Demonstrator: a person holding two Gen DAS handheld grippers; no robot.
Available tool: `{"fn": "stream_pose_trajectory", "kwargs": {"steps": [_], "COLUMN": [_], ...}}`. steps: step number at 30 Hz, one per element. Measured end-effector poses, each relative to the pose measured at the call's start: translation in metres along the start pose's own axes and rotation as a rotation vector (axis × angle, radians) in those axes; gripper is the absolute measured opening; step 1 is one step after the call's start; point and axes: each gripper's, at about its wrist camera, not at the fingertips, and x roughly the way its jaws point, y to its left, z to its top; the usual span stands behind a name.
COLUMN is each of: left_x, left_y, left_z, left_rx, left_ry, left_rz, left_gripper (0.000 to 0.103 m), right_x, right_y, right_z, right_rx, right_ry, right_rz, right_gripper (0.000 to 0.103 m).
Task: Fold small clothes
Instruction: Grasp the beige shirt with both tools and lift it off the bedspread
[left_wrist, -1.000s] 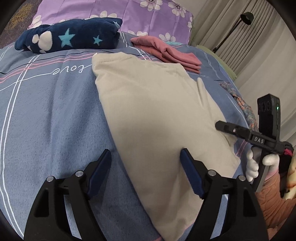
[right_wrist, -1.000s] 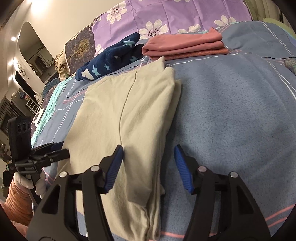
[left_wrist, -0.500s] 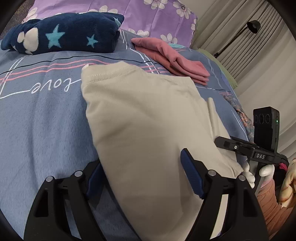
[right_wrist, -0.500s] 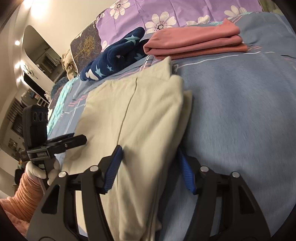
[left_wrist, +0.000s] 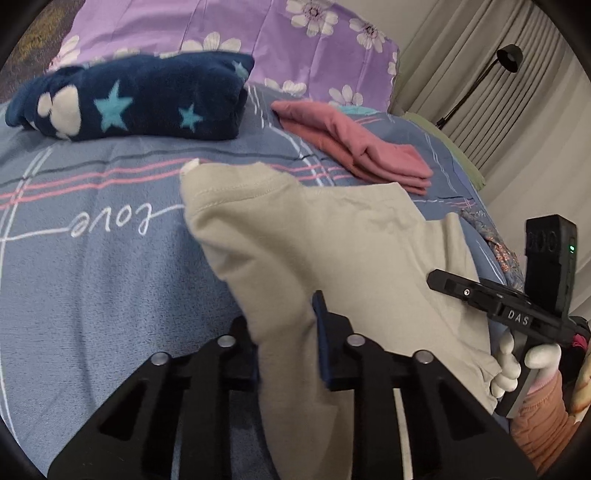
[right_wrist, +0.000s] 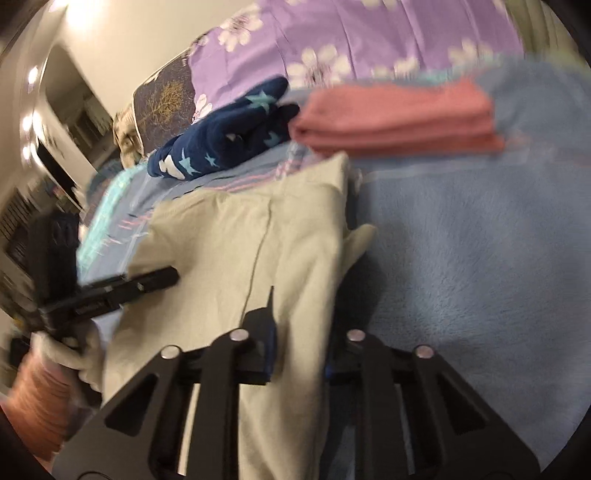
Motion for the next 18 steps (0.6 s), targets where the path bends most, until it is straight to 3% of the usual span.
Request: {"fn": "stream_pose_trajectory", "kwargs": {"steps": [10,18], "left_x": [-0.073,-0.107], "left_y": [-0.050,-0.091], "left_z": [0.006,0.008], "left_rx": [0.134,0.207], "left_ry": [-0.171,-0.233], "left_rz": [0.017,0.002], "left_gripper": [0.018,0.018], "right_x": [-0.077,-0.131], "right_y": [0.045,0.057], "right_z": [-0.005,-0.010], "right_rx": [-0.104,-0.121], "right_ry": [-0.213,-0.320], "right_rz": [-0.018,-0.033], "right_gripper": [0.014,0.014]}}
